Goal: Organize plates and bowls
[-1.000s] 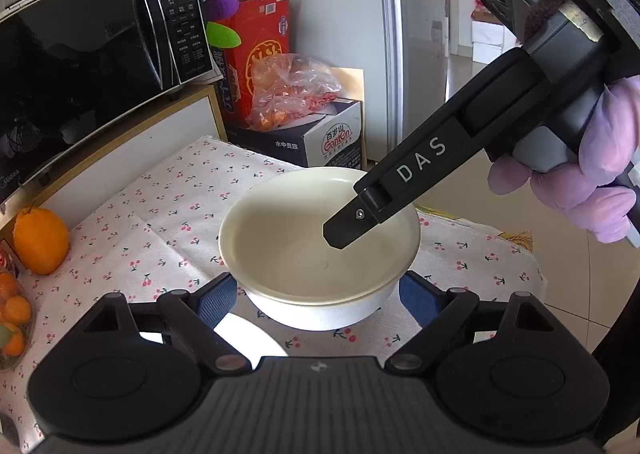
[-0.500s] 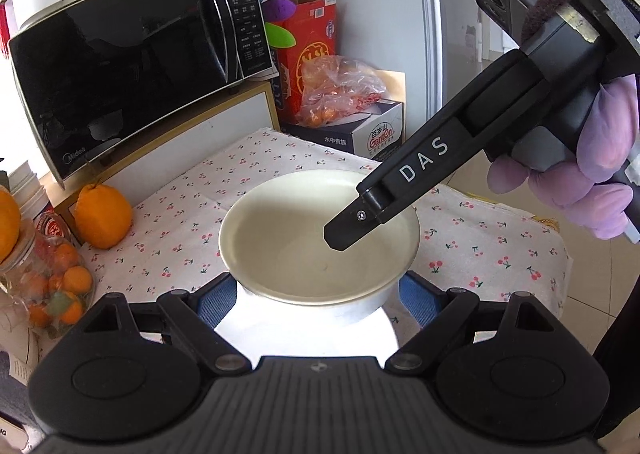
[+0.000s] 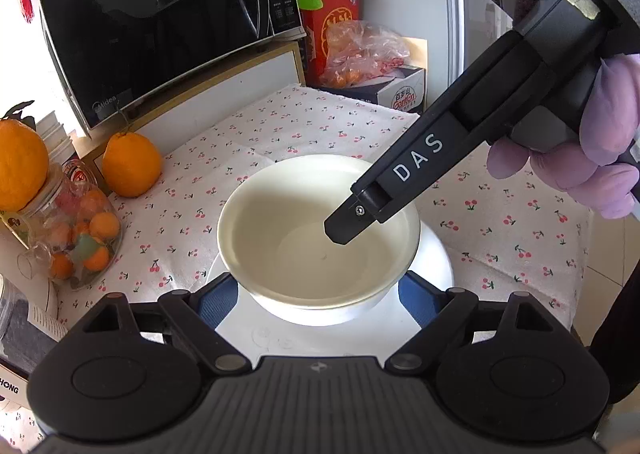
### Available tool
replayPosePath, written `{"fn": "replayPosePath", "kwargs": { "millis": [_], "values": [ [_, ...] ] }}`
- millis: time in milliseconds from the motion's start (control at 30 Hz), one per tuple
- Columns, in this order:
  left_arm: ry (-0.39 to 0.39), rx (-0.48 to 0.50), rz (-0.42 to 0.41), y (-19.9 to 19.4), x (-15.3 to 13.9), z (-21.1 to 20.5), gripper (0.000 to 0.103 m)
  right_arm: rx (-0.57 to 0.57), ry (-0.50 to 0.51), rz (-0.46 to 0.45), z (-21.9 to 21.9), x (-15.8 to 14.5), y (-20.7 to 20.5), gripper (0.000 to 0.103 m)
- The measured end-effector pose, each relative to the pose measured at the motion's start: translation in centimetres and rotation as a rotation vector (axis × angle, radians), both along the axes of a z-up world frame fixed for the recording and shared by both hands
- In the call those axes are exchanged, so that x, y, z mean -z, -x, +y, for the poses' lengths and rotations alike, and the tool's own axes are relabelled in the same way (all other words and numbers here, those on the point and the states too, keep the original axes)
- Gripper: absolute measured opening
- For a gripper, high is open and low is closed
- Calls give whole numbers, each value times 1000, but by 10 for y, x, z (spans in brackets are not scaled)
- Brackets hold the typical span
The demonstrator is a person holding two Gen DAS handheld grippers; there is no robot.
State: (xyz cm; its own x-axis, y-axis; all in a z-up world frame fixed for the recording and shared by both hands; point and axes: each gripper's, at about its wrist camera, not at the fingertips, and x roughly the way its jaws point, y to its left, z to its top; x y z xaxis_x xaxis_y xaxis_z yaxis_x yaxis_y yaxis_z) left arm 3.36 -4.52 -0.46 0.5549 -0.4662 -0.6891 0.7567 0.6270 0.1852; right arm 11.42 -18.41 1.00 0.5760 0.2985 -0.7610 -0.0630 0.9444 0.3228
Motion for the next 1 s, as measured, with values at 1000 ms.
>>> {"fn": "replayPosePath", "kwargs": {
  "millis": [1000],
  "values": [
    [-38,-35,65,-3,8,12,95,-10,8,-13,3,4,-6,66]
  ]
}}
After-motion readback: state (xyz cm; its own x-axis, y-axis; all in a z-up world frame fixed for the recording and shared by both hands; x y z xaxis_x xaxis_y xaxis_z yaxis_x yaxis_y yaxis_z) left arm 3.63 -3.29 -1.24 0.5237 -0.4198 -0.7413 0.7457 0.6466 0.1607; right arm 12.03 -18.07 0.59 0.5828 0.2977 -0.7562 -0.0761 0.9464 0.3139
